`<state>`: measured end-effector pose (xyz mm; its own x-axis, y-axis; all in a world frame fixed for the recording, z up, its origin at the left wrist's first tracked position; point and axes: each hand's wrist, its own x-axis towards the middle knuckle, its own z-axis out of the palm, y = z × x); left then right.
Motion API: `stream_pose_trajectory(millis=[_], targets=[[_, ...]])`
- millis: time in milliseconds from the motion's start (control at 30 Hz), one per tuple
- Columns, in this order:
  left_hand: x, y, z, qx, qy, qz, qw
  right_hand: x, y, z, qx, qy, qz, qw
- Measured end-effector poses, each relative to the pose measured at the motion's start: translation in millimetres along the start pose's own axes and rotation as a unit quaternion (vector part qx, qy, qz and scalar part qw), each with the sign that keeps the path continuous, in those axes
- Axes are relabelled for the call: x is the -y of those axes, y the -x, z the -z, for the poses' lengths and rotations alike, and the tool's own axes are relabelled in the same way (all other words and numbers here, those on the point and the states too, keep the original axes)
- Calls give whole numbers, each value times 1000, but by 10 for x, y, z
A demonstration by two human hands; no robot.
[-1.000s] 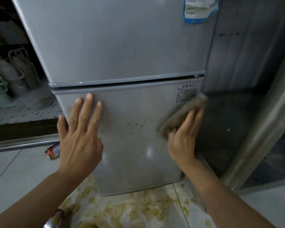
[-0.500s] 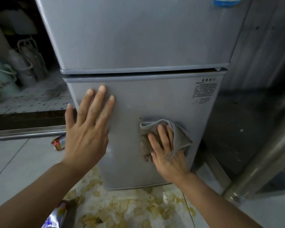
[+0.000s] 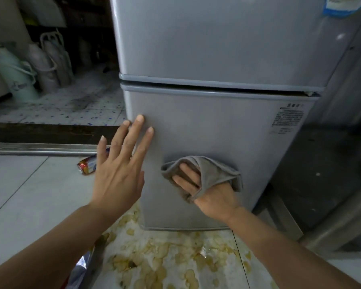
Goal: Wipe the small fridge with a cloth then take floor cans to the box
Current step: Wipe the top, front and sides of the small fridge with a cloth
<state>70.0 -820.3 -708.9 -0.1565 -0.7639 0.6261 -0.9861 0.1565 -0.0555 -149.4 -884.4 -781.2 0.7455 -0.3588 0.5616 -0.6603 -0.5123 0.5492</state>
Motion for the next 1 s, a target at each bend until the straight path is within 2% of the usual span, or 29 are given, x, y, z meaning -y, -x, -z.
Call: stream_pose_trajectory(millis=[133, 233, 300, 367, 433, 533, 600, 700, 767, 833, 867, 1000], targets=[[121, 74, 65, 20, 53, 43, 997, -236, -532, 289, -137, -42, -99, 985], [194, 74, 27, 45, 112, 50, 991, -327, -895, 375, -176, -25, -184, 967], [209, 79, -17, 58, 187, 45, 980, -220, -866, 297, -159, 12, -184, 970], [215, 104, -66, 51, 244, 44, 967, -50, -664, 121, -114, 29, -100, 988], [224, 146, -82, 48, 276, 59, 958, 117, -443, -31, -23, -19, -3, 1000], [263, 199, -85, 70, 308, 83, 945, 249, -291, -20, 103, -50, 9, 993], [319, 187, -66, 82, 342, 91, 931, 197, -389, 59, 82, -78, 2, 994], [411, 129, -40, 84, 372, 100, 919, -125, -895, 305, -76, -18, -29, 997], [459, 125, -42, 89, 380, 112, 914, -256, -1142, 418, -126, 31, -84, 988], [509, 146, -36, 88, 377, 128, 913, -146, -1138, 433, -118, 69, -112, 984], [534, 162, -27, 83, 377, 135, 913, -42, -1075, 409, -99, 75, -97, 988], [592, 238, -3, 66, 374, 152, 912, 200, -873, 336, 62, 31, 45, 997]])
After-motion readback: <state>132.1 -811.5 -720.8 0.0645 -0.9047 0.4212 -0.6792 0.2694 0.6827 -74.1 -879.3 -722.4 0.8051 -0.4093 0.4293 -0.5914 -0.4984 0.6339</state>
